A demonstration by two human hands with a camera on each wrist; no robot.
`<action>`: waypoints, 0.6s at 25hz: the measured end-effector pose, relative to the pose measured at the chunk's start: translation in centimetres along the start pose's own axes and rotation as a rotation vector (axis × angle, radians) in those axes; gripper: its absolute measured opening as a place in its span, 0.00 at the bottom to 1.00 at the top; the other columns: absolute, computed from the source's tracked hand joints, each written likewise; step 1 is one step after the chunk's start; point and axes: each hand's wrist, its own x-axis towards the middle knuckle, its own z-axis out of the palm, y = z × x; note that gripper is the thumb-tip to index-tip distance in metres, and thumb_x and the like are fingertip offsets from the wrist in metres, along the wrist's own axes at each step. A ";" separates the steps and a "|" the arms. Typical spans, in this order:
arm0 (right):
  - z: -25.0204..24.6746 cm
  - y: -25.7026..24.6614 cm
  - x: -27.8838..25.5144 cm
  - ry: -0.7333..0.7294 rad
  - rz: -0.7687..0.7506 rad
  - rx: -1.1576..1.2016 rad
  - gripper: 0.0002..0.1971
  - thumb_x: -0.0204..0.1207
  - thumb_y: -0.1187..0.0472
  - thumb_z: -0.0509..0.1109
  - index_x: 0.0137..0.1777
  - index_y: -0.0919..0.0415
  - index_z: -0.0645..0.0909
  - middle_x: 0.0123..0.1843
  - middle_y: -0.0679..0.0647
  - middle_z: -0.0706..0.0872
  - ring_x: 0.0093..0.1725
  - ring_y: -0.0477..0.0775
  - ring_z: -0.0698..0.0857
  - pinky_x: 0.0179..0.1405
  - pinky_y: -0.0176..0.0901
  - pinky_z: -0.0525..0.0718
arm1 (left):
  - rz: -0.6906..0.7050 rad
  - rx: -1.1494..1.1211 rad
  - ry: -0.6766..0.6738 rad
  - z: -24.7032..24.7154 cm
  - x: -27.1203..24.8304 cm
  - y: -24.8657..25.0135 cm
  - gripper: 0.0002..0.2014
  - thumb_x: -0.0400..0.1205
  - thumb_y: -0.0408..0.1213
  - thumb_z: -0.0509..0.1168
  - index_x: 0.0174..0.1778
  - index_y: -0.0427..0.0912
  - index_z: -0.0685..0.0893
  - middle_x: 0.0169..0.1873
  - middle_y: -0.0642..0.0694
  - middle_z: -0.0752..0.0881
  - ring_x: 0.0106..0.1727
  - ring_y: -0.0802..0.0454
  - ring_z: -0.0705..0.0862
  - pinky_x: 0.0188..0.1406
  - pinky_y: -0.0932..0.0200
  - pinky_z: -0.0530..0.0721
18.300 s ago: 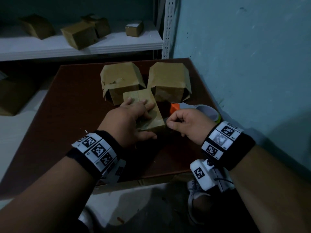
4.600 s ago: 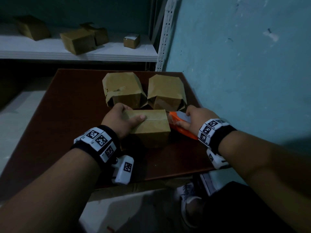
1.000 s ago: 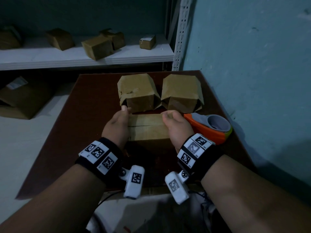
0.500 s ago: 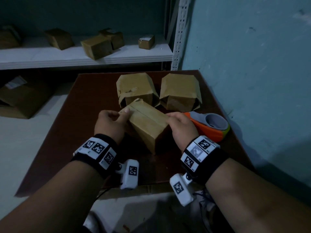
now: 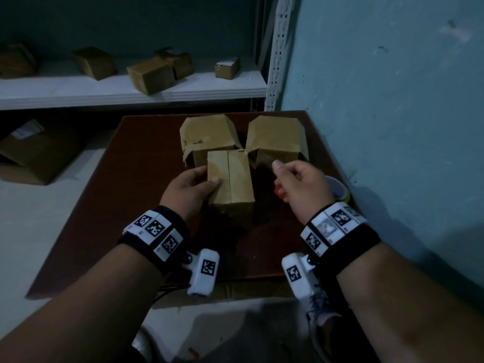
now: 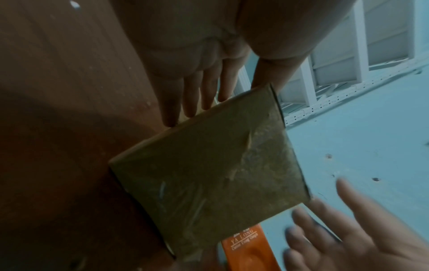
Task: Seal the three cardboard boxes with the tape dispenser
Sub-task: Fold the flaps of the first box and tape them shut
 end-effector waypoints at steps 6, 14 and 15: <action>-3.8 2.4 2.4 0.061 -0.022 -0.338 0.15 0.78 0.36 0.74 0.54 0.45 0.88 0.48 0.43 0.88 0.49 0.45 0.87 0.50 0.47 0.85 | 0.015 -0.015 0.061 -0.2 -0.2 0.1 0.29 0.72 0.58 0.80 0.70 0.58 0.86 0.68 0.50 0.88 0.65 0.44 0.89 0.63 0.37 0.90; -4.2 3.5 2.3 -0.072 0.007 -0.939 0.32 0.75 0.27 0.71 0.78 0.33 0.75 0.68 0.55 0.82 0.69 0.64 0.81 0.72 0.61 0.78 | 0.118 -0.002 0.112 -0.3 0.0 0.8 0.27 0.64 0.66 0.81 0.58 0.64 0.89 0.63 0.52 0.91 0.63 0.44 0.91 0.58 0.36 0.91; -4.3 3.4 2.3 -0.101 0.022 -0.954 0.32 0.77 0.28 0.70 0.80 0.33 0.73 0.70 0.54 0.83 0.70 0.63 0.82 0.72 0.61 0.77 | 0.138 0.013 0.119 -0.2 -0.3 1.0 0.22 0.68 0.62 0.80 0.58 0.63 0.89 0.62 0.53 0.91 0.63 0.46 0.90 0.59 0.36 0.91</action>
